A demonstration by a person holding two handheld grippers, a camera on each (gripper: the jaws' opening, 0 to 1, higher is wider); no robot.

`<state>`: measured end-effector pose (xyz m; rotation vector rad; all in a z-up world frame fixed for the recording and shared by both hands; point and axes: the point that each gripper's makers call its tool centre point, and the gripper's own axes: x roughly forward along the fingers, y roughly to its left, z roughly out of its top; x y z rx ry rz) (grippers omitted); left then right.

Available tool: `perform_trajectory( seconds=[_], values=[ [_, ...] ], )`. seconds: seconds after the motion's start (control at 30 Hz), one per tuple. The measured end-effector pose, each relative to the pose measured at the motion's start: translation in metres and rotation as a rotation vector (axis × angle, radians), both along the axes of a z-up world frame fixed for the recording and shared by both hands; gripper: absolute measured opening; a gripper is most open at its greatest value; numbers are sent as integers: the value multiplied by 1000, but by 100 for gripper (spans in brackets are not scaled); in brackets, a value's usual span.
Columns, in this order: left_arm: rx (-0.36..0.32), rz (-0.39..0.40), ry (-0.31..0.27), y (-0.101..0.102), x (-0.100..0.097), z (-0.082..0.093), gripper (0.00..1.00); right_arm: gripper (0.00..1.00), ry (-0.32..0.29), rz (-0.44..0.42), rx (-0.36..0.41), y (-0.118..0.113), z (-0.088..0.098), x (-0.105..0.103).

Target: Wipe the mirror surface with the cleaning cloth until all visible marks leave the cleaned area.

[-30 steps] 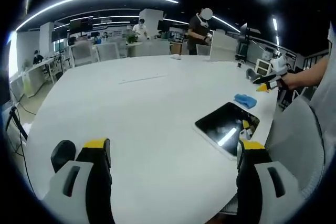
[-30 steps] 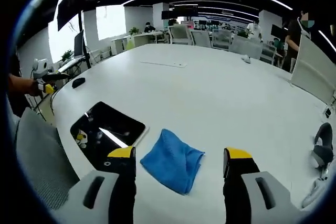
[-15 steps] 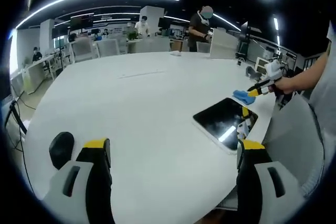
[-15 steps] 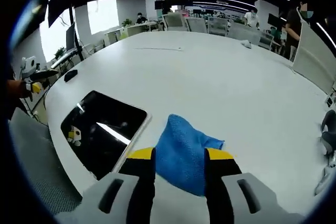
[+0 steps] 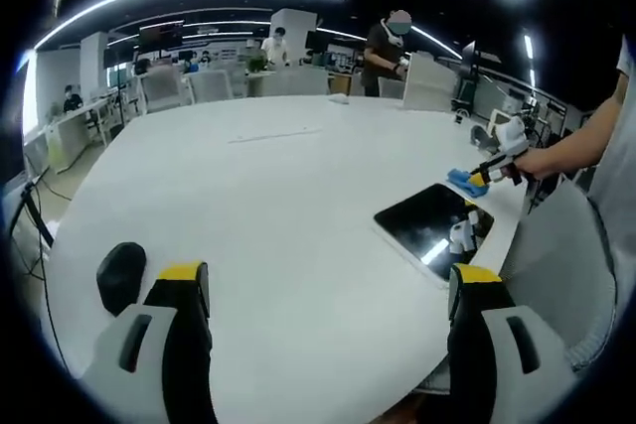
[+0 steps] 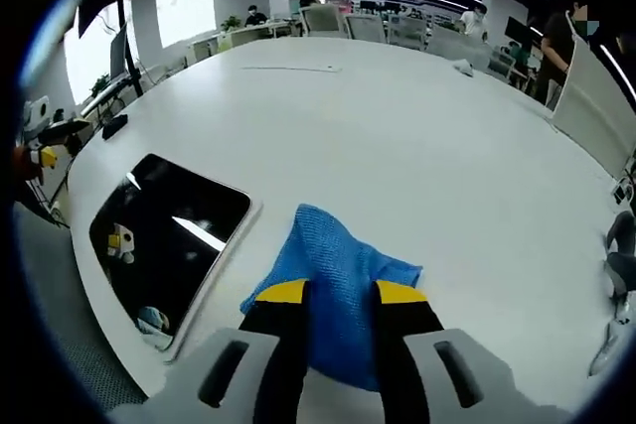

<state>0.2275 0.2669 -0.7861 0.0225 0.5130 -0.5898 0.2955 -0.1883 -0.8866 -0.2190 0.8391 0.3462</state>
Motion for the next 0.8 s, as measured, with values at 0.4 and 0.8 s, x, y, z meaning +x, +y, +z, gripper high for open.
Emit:
perform_trajectory(
  seconds=[0.4, 0.8],
  values=[
    [3, 8, -7, 0, 1, 3, 99, 0, 49, -53, 69, 8, 0, 1],
    [1, -17, -15, -12, 3, -1, 99, 0, 37, -33, 262, 61, 57, 8]
  ],
)
